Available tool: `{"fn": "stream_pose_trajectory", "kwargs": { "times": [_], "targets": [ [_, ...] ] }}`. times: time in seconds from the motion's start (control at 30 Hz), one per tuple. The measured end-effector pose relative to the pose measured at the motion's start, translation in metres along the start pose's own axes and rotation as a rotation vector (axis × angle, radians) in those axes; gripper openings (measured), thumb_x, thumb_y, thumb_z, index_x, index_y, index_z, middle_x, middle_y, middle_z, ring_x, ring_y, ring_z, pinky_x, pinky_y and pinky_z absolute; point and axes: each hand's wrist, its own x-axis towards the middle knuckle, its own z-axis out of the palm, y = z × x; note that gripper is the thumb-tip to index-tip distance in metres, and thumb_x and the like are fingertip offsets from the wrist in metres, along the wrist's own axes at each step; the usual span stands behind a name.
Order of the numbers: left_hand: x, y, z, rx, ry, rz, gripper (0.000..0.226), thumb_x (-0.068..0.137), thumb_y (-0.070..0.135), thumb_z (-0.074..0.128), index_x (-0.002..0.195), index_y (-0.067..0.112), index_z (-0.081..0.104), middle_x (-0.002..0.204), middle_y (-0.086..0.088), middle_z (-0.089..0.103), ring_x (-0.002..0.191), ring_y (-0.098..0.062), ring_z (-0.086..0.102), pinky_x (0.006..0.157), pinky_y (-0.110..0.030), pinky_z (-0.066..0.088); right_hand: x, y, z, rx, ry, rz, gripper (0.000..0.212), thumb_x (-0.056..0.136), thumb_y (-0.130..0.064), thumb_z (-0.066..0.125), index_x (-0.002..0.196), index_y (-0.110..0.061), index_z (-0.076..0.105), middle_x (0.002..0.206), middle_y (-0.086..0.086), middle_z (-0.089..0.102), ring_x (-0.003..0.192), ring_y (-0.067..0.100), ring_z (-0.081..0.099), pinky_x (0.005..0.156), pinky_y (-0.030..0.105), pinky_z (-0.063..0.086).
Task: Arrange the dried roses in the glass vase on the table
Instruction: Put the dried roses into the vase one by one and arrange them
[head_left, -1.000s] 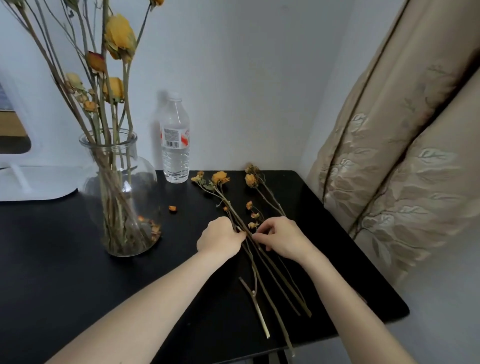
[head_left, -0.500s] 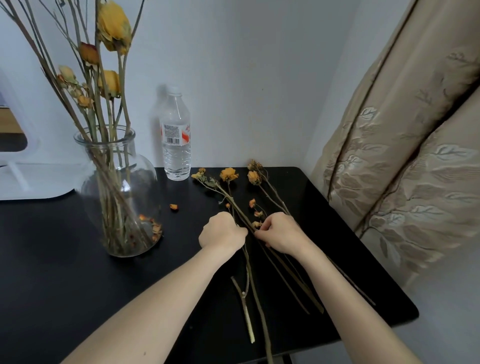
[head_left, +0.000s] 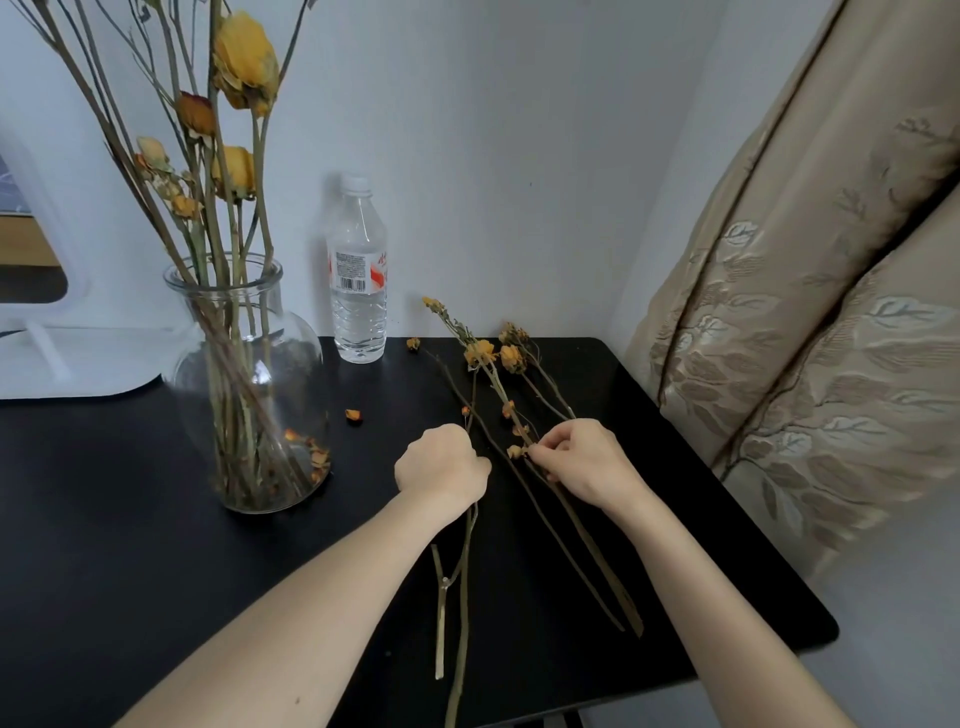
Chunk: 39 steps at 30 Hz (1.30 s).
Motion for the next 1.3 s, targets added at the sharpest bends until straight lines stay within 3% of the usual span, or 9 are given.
{"fn": "stream_pose_trajectory", "kwargs": {
  "times": [0.23, 0.37, 0.53, 0.67, 0.93, 1.3],
  "targets": [
    [-0.003, -0.004, -0.012, -0.071, -0.019, 0.015, 0.034, 0.090, 0.028, 0.051, 0.062, 0.016, 0.038, 0.066, 0.001, 0.045, 0.061, -0.017, 0.045, 0.055, -0.029, 0.036, -0.001, -0.002, 0.000, 0.044, 0.004, 0.003, 0.015, 0.085, -0.026, 0.065, 0.071, -0.024, 0.061, 0.070, -0.003, 0.063, 0.067, 0.006, 0.060, 0.055, 0.017, 0.042],
    [-0.005, -0.009, -0.021, -0.101, -0.013, 0.044, 0.034, 0.091, 0.029, 0.050, 0.063, 0.015, 0.040, 0.066, 0.001, 0.046, 0.056, -0.013, 0.044, 0.049, -0.026, 0.032, -0.001, -0.007, 0.002, 0.054, 0.016, -0.008, 0.016, 0.084, -0.026, 0.066, 0.069, -0.023, 0.062, 0.064, -0.005, 0.063, 0.064, 0.006, 0.059, 0.054, 0.017, 0.042],
    [-0.009, -0.010, -0.031, -0.112, 0.015, 0.078, 0.033, 0.092, 0.028, 0.049, 0.063, 0.014, 0.042, 0.065, 0.000, 0.047, 0.063, -0.018, 0.049, 0.058, -0.028, 0.039, -0.002, -0.013, 0.003, 0.074, 0.040, -0.022, 0.016, 0.085, -0.024, 0.064, 0.070, -0.022, 0.063, 0.060, -0.006, 0.062, 0.061, 0.005, 0.059, 0.054, 0.017, 0.041],
    [-0.012, -0.008, -0.035, -0.112, 0.049, 0.112, 0.033, 0.091, 0.027, 0.050, 0.061, 0.016, 0.041, 0.062, 0.001, 0.047, 0.055, -0.014, 0.045, 0.047, -0.026, 0.032, -0.003, -0.014, 0.006, 0.078, 0.039, -0.019, 0.015, 0.086, -0.024, 0.063, 0.071, -0.022, 0.063, 0.064, -0.005, 0.063, 0.062, 0.006, 0.060, 0.056, 0.018, 0.044],
    [-0.013, -0.001, -0.046, -0.187, 0.122, 0.195, 0.044, 0.088, 0.027, 0.054, 0.050, 0.016, 0.036, 0.049, 0.003, 0.038, 0.044, -0.012, 0.040, 0.044, -0.024, 0.030, 0.000, -0.017, 0.007, 0.094, 0.081, -0.020, 0.018, 0.086, -0.024, 0.064, 0.068, -0.024, 0.061, 0.068, -0.004, 0.064, 0.064, 0.007, 0.061, 0.055, 0.017, 0.043],
    [-0.015, -0.006, -0.048, -0.146, 0.118, 0.213, 0.032, 0.089, 0.027, 0.054, 0.060, 0.020, 0.043, 0.058, 0.003, 0.047, 0.053, -0.012, 0.048, 0.049, -0.025, 0.036, -0.002, -0.018, 0.011, 0.109, 0.074, -0.018, 0.018, 0.087, -0.022, 0.062, 0.069, -0.023, 0.061, 0.073, -0.001, 0.065, 0.071, 0.009, 0.062, 0.068, 0.023, 0.051]
  ]
}}
